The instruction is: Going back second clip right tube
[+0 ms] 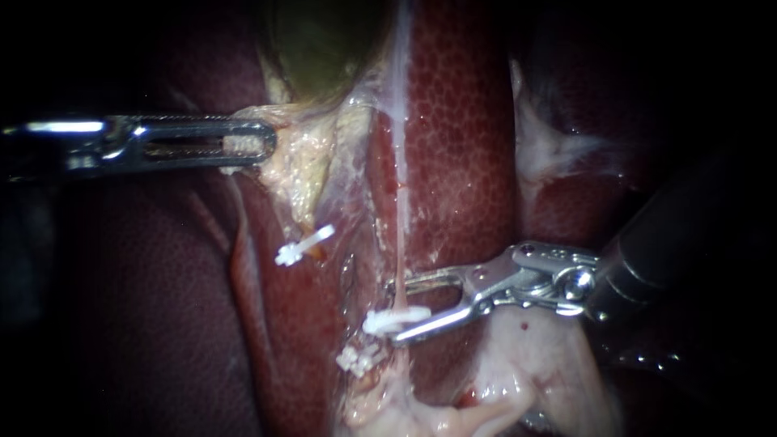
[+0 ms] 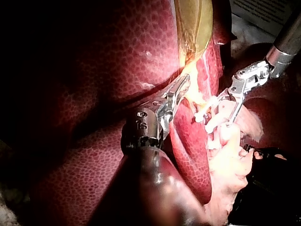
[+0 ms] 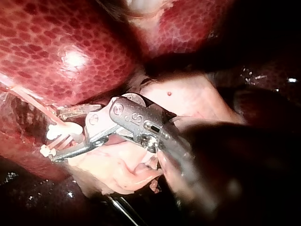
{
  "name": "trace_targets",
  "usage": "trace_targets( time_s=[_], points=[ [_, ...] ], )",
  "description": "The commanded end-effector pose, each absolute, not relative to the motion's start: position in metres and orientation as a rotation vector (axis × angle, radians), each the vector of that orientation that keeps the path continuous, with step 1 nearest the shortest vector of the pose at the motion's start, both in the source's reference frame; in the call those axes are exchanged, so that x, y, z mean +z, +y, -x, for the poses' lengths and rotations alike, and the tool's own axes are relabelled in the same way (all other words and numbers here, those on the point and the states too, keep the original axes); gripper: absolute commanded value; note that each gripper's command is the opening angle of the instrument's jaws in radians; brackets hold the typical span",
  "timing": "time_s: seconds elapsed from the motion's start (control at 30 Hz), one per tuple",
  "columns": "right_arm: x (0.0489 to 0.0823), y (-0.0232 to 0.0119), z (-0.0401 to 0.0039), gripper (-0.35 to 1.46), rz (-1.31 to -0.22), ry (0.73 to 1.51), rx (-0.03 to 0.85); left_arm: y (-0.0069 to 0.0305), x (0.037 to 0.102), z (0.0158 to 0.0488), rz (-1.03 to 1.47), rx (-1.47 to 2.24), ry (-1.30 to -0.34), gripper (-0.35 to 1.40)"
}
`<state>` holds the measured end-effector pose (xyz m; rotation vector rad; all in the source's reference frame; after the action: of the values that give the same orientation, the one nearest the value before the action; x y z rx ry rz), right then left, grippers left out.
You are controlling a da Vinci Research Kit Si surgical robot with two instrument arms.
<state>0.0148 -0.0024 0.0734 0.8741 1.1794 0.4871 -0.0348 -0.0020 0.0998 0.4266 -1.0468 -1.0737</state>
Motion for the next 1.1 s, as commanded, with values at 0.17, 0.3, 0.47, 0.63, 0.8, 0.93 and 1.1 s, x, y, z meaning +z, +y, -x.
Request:
trace_targets(
  time_s=[0.17,0.3,0.47,0.63,0.8,0.93,1.1],
  points=[
    [0.0722,-0.0012,-0.013,0.6,-0.848,1.192,0.466,-0.002,0.0998,0.0346,-0.428,-1.072,-1.047,-0.35],
    [0.07,0.0005,-0.011,0.6,-0.778,1.216,0.424,-0.002,0.0998,0.0346,-0.428,-1.072,-1.047,-0.35],
    [0.0662,0.002,-0.0089,0.6,-0.695,1.237,0.376,-0.002,0.0998,0.0346,-0.428,-1.072,-1.047,-0.35],
    [0.0622,0.0035,-0.0079,0.6,-0.636,1.252,0.334,-0.002,0.0998,0.0346,-0.428,-1.072,-1.047,-0.35],
    [0.06,0.0039,-0.0076,0.6,-0.623,1.26,0.31,-0.002,0.0998,0.0346,-0.428,-1.072,-1.047,-0.35],
    [0.0593,0.0038,-0.0076,0.6,-0.621,1.262,0.305,-0.002,0.0999,0.0347,-0.428,-1.072,-1.047,-0.35],
    [0.0593,0.0038,-0.0076,0.6,-0.621,1.262,0.305,-0.0021,0.1004,0.035,-0.424,-1.072,-1.048,-0.35]
  ],
)
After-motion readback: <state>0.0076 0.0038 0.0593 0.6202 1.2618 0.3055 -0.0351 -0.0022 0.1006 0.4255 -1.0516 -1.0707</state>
